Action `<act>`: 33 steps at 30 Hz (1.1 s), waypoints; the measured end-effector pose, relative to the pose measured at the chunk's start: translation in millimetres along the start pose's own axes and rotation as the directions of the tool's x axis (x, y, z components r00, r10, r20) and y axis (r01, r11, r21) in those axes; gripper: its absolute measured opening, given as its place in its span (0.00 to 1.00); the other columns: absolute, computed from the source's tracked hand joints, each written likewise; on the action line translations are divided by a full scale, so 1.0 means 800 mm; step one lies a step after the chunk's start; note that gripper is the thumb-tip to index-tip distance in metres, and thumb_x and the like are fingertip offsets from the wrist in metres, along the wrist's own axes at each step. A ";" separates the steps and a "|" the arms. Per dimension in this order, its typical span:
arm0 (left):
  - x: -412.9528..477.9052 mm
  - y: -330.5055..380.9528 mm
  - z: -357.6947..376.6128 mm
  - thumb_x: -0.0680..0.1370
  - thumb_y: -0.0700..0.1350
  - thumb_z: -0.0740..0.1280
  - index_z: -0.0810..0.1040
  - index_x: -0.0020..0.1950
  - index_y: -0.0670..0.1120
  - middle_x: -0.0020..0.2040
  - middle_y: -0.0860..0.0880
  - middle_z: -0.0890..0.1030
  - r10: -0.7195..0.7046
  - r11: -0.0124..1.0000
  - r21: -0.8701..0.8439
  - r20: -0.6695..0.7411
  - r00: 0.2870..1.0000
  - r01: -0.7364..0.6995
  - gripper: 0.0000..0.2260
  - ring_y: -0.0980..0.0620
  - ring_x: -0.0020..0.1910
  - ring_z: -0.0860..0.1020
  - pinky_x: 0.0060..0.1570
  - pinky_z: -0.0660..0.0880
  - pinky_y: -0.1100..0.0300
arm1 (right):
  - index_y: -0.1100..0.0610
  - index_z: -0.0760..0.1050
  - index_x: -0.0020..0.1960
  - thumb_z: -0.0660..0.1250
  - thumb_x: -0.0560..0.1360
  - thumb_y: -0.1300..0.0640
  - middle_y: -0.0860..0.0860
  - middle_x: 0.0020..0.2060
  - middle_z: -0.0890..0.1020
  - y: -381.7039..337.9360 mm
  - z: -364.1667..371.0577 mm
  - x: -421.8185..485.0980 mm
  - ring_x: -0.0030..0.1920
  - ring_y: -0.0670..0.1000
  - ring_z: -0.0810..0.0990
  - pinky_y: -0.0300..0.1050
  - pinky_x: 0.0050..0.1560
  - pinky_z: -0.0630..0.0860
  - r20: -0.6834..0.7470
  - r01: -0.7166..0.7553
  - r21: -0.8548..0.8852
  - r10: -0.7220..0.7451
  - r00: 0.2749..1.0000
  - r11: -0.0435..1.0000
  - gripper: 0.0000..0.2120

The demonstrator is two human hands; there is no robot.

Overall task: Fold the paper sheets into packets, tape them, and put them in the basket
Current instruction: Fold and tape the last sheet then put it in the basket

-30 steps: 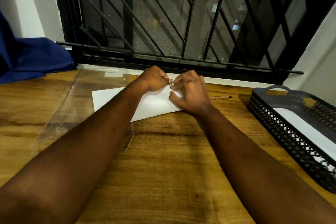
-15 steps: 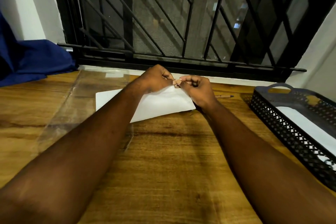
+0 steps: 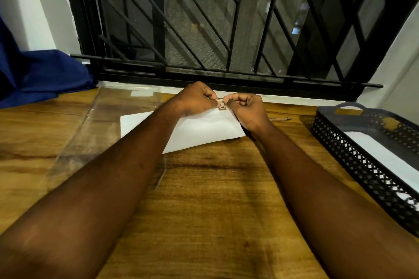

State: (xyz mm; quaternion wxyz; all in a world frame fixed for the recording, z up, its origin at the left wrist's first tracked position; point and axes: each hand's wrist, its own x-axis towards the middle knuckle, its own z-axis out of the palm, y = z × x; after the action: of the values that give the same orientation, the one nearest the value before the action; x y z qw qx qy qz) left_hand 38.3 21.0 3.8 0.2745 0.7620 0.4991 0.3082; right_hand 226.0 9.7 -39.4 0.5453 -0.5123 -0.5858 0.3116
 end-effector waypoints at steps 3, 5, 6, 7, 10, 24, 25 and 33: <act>-0.002 0.001 0.001 0.73 0.52 0.79 0.87 0.47 0.51 0.44 0.53 0.86 0.007 1.000 0.003 0.014 1.000 -0.007 0.07 0.53 0.45 0.82 0.43 0.77 0.56 | 0.58 0.87 0.51 0.72 0.80 0.62 0.53 0.43 0.89 -0.004 0.003 0.001 0.42 0.51 0.86 0.49 0.48 0.83 -0.018 -0.025 -0.012 0.025 1.000 1.000 0.05; -0.002 0.002 0.003 0.73 0.52 0.80 0.87 0.47 0.51 0.43 0.53 0.86 -0.007 1.000 -0.004 0.004 1.000 0.007 0.07 0.53 0.45 0.83 0.44 0.77 0.55 | 0.59 0.87 0.52 0.70 0.82 0.61 0.54 0.44 0.89 -0.006 0.006 0.002 0.41 0.50 0.85 0.46 0.46 0.81 -0.005 -0.043 -0.015 0.043 0.999 0.999 0.06; -0.002 0.002 0.004 0.72 0.51 0.80 0.87 0.46 0.50 0.43 0.52 0.86 -0.015 1.000 -0.013 -0.001 1.000 0.015 0.07 0.53 0.44 0.82 0.43 0.77 0.56 | 0.59 0.86 0.53 0.69 0.83 0.61 0.56 0.45 0.89 -0.008 0.007 0.001 0.41 0.49 0.83 0.44 0.44 0.80 0.004 -0.048 -0.018 0.048 0.999 0.999 0.07; -0.003 0.003 0.005 0.72 0.50 0.80 0.87 0.46 0.50 0.43 0.52 0.86 -0.020 1.000 -0.022 -0.004 1.000 0.020 0.07 0.53 0.43 0.82 0.42 0.77 0.57 | 0.60 0.86 0.54 0.68 0.83 0.61 0.57 0.46 0.88 -0.009 0.008 0.001 0.40 0.49 0.82 0.43 0.43 0.78 0.008 -0.055 -0.023 0.055 0.998 0.998 0.08; -0.004 0.006 0.007 0.69 0.47 0.82 0.86 0.47 0.51 0.44 0.52 0.86 -0.036 0.998 -0.043 -0.022 0.999 0.035 0.10 0.53 0.45 0.83 0.42 0.76 0.58 | 0.62 0.85 0.55 0.67 0.84 0.62 0.58 0.46 0.88 -0.011 0.009 -0.002 0.38 0.47 0.81 0.39 0.38 0.76 -0.008 -0.069 -0.052 0.069 0.998 0.996 0.08; -0.004 0.003 0.014 0.67 0.46 0.83 0.72 0.55 0.54 0.49 0.46 0.85 -0.068 0.991 -0.117 -0.041 0.997 0.063 0.25 0.45 0.50 0.84 0.47 0.82 0.47 | 0.53 0.77 0.67 0.73 0.80 0.65 0.56 0.42 0.88 -0.010 0.008 -0.011 0.26 0.42 0.77 0.36 0.26 0.70 -0.039 -0.080 0.047 0.082 0.996 0.996 0.19; -0.006 0.007 0.015 0.68 0.45 0.83 0.73 0.55 0.52 0.47 0.47 0.84 -0.029 0.996 -0.086 -0.083 0.996 0.021 0.24 0.47 0.47 0.83 0.42 0.80 0.52 | 0.53 0.77 0.67 0.72 0.80 0.64 0.55 0.42 0.88 -0.011 0.008 -0.010 0.27 0.42 0.79 0.36 0.27 0.71 -0.063 -0.077 0.058 0.081 0.995 0.995 0.17; -0.012 0.011 -0.059 0.75 0.55 0.76 0.81 0.57 0.49 0.56 0.49 0.81 -0.117 0.895 0.435 0.013 0.993 0.100 0.15 0.48 0.53 0.78 0.53 0.74 0.54 | 0.54 0.81 0.62 0.72 0.81 0.63 0.44 0.44 0.83 0.002 -0.011 0.007 0.46 0.42 0.84 0.35 0.47 0.79 -0.322 -0.113 0.190 0.171 0.931 0.975 0.11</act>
State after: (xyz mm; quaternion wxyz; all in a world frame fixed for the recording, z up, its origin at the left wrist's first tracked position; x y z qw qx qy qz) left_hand 5.3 14.0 39.8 0.1242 0.7808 0.5914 0.1588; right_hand 235.3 13.8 -36.8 0.6546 -0.5513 -0.4167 0.3066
